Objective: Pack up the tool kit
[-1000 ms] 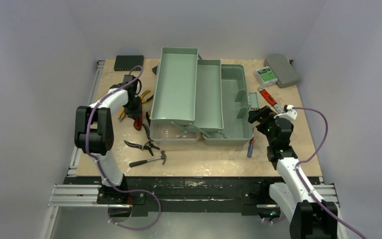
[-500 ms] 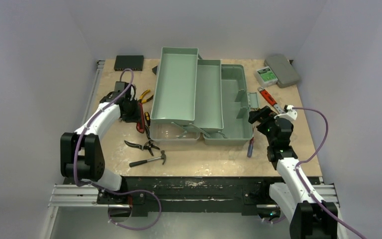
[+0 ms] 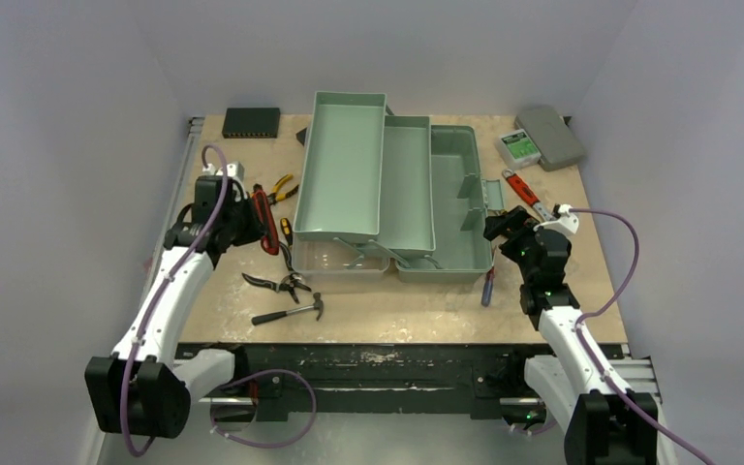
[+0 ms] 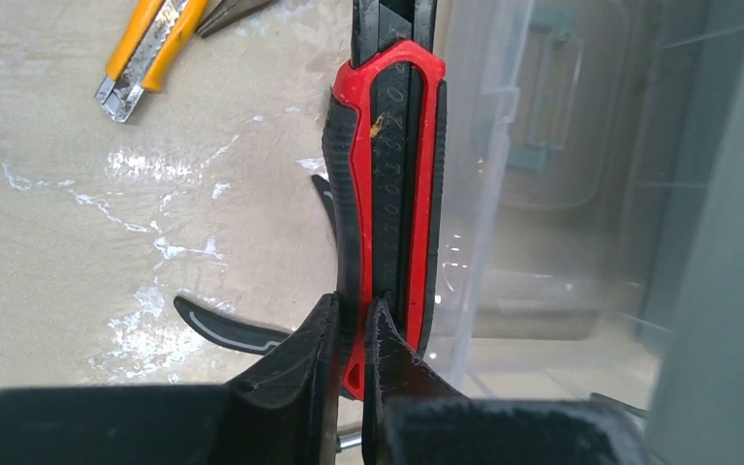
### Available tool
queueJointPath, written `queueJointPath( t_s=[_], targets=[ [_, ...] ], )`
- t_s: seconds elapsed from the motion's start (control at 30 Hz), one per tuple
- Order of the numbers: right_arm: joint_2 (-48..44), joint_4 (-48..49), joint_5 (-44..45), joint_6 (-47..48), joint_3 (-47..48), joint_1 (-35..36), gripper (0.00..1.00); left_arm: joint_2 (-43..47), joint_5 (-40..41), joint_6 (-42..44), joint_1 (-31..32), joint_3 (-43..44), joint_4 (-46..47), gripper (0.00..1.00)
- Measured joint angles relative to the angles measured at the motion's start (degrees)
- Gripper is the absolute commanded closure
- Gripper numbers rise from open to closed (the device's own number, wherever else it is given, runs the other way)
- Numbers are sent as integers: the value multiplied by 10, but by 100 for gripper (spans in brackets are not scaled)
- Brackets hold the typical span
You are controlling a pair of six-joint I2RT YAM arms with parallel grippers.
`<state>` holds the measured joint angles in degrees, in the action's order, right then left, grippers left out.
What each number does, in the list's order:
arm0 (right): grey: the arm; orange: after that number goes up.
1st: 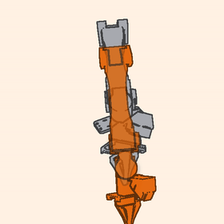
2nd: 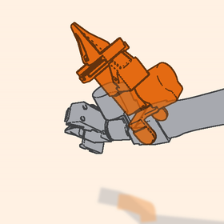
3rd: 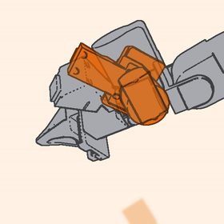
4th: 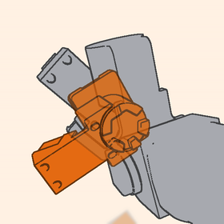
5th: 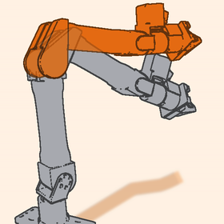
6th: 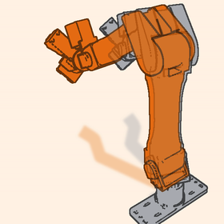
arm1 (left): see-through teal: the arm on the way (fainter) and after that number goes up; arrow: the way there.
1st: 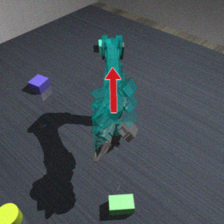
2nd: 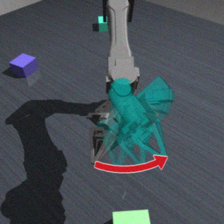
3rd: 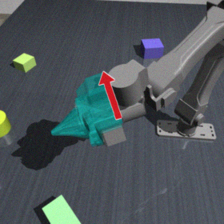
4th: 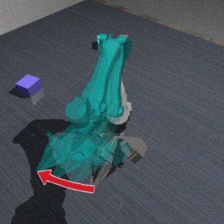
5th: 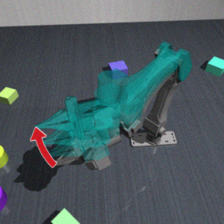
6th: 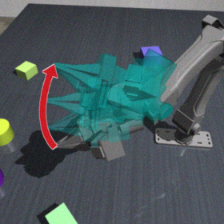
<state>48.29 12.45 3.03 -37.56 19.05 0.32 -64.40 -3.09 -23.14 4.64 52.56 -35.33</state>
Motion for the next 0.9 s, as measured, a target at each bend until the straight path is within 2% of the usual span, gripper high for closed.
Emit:
queueJointPath(
  t_s=[0.17, 0.3, 0.5, 0.73, 0.9],
  targets=[
    [-1, 0, 0, 0, 0, 0, 2, 49, -16, -16, 0, 2, -14, 100],
    [-2, 0, 0, 0, 0, 0, 1, 93, -34, -19, 0, 33, -74, 100],
    [-4, 0, -2, 0, 0, 0, 1, 141, -85, -12, 0, 187, -169, 100],
    [-4, -3, -2, 0, 0, 0, 1, 95, -219, -14, 9, 305, -190, 100],
    [-3, -10, -6, 0, 0, 0, 1, 15, -251, -19, 35, 345, -182, 100]
  ],
)
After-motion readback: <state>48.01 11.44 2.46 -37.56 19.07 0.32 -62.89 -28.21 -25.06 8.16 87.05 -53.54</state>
